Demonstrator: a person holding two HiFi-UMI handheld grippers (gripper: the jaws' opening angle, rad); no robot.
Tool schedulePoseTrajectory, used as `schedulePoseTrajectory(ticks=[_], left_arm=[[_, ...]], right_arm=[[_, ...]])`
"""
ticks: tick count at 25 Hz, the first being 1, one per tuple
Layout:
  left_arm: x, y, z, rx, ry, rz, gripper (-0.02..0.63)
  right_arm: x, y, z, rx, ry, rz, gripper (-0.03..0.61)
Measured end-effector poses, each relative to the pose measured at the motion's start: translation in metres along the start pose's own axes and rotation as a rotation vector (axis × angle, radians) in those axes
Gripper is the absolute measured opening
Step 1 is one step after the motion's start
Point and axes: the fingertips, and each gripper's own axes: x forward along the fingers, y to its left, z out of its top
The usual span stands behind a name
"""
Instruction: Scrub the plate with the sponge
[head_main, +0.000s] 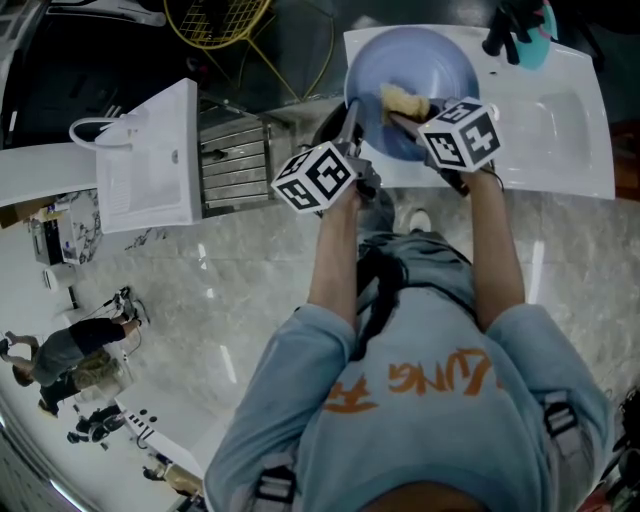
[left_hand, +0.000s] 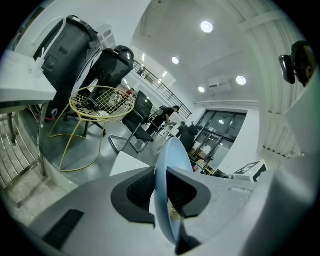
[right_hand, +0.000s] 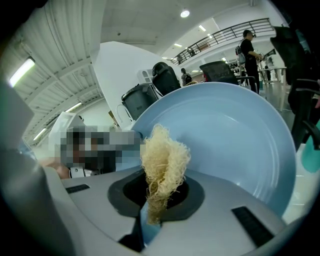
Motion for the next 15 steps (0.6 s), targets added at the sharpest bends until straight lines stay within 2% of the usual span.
schedulePoseTrajectory(ticks=[7, 15], left_arm=[[-0.008, 0.008, 0.008, 0.011, -0.011, 0.030, 0.051], [-0.010, 0.014, 0.011, 0.005, -0.023, 0.051, 0.051]], right_arm=[[-0.019, -0.046, -0.011, 0.092, -0.009, -0.141, 0.036], [-0.041, -0.084, -0.021, 0.145, -0.015, -0.302, 0.035]])
